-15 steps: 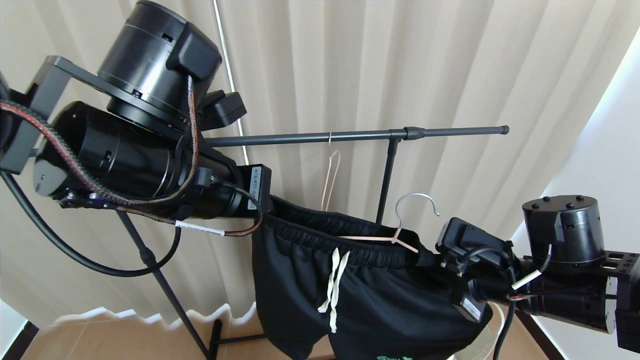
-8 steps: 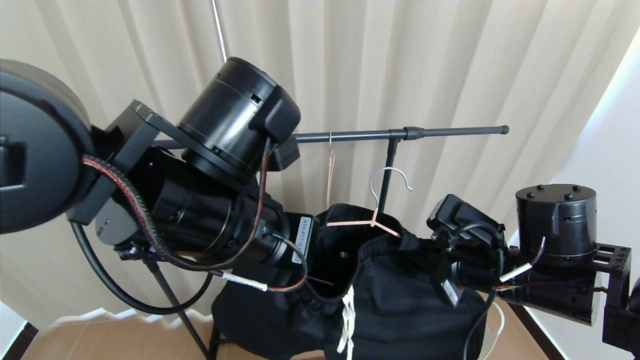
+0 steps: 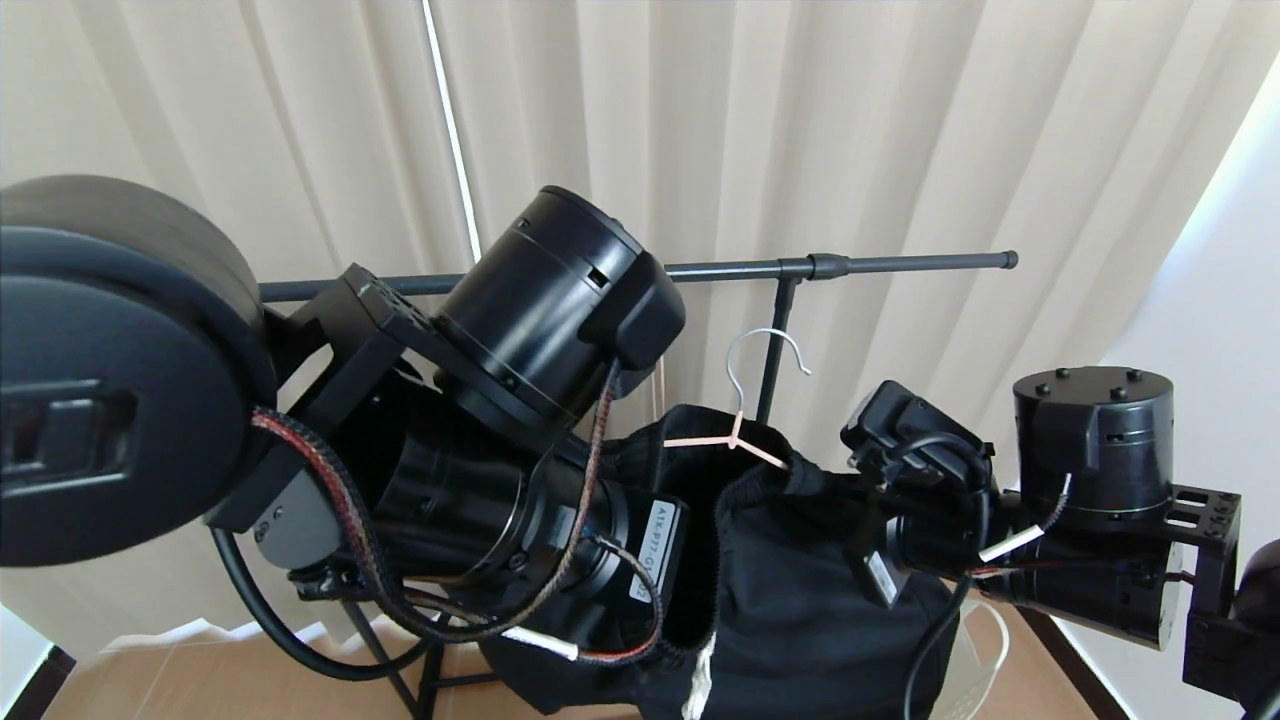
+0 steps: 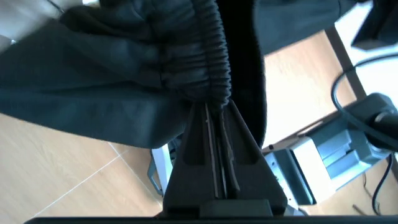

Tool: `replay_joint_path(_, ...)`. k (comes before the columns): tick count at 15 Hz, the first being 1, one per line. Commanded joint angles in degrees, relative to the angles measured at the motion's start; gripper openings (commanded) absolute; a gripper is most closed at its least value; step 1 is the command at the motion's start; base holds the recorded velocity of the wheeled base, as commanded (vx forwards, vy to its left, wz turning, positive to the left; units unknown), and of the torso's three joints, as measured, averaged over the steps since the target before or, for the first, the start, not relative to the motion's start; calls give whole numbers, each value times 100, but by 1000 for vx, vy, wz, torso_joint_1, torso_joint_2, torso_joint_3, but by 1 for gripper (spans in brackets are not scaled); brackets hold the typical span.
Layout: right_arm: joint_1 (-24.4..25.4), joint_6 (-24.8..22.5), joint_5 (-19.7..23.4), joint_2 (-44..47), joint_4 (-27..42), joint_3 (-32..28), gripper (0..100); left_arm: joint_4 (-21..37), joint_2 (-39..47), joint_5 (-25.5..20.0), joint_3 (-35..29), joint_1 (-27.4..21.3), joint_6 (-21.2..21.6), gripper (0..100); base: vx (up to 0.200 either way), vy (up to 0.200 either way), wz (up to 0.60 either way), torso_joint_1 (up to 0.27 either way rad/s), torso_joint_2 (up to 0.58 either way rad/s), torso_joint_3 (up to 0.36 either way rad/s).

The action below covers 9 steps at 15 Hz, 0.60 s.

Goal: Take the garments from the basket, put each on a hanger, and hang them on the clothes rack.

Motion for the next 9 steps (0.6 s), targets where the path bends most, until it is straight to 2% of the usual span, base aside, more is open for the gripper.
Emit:
replay_joint_path(1, 7, 69, 17, 120, -381, 80, 0, -21, 21, 34, 125, -129, 4, 0, 0, 0, 0, 0, 0, 0)
replay_joint_path(4, 7, 113, 52, 58, -1357, 475, 0, -144, 100, 263, 143, -76, -5, 0, 0, 0, 0, 0, 0, 0)
replay_joint_path(6, 68, 87, 52, -100, -1717, 633, 0, -241, 144, 395, 134, 12, -5, 0, 0, 0, 0, 0, 0, 0)
replay_joint_path(9, 227, 78, 43, -469, -1726, 730, 0, -461, 232, 491, 134, 170, -40, 0, 0, 0, 0, 0, 0, 0)
